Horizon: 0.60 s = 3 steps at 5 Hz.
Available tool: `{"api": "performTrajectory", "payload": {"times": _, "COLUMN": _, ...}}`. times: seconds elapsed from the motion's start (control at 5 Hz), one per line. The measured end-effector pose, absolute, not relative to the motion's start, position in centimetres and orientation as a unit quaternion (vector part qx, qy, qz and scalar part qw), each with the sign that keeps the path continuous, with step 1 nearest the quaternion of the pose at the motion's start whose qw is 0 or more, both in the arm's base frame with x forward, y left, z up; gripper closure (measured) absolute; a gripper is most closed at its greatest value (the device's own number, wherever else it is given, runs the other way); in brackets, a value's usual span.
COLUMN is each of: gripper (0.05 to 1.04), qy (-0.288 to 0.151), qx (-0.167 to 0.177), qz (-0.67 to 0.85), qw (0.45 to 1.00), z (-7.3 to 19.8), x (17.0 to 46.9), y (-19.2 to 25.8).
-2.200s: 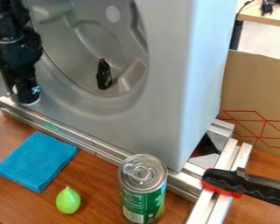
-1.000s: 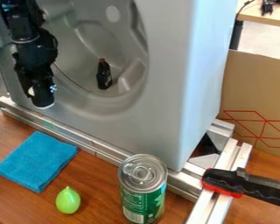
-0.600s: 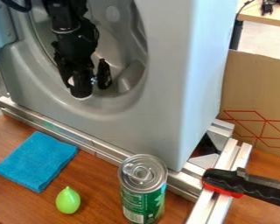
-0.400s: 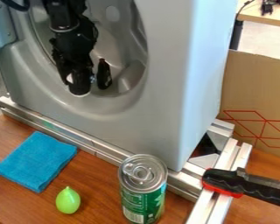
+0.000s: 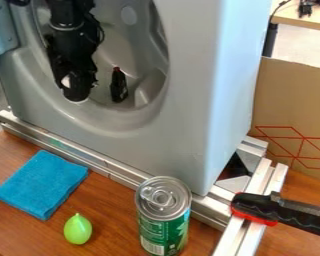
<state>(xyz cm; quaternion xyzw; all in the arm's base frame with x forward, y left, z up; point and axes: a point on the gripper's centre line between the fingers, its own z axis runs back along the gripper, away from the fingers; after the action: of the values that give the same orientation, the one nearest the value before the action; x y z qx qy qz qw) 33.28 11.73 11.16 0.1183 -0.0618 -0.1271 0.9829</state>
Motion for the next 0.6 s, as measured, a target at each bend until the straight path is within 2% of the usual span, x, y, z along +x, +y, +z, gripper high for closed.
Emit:
{"api": "performTrajectory", "payload": {"times": 0.2, "gripper": 0.503, "qy": -0.091, "qx": 0.124, "qz": -0.127, "qw": 0.98, "z": 11.13, "x": 33.88, "y": 12.64}}
{"api": "performTrajectory", "payload": {"times": 0.4, "gripper": 0.503, "qy": -0.154, "qx": 0.108, "qz": -0.139, "qw": 0.972, "z": 11.54, "x": 34.39, "y": 13.39}}
{"api": "performTrajectory", "payload": {"times": 0.6, "gripper": 0.503, "qy": -0.187, "qx": 0.099, "qz": -0.147, "qw": 0.966, "z": 11.46, "x": 34.29, "y": 13.26}}
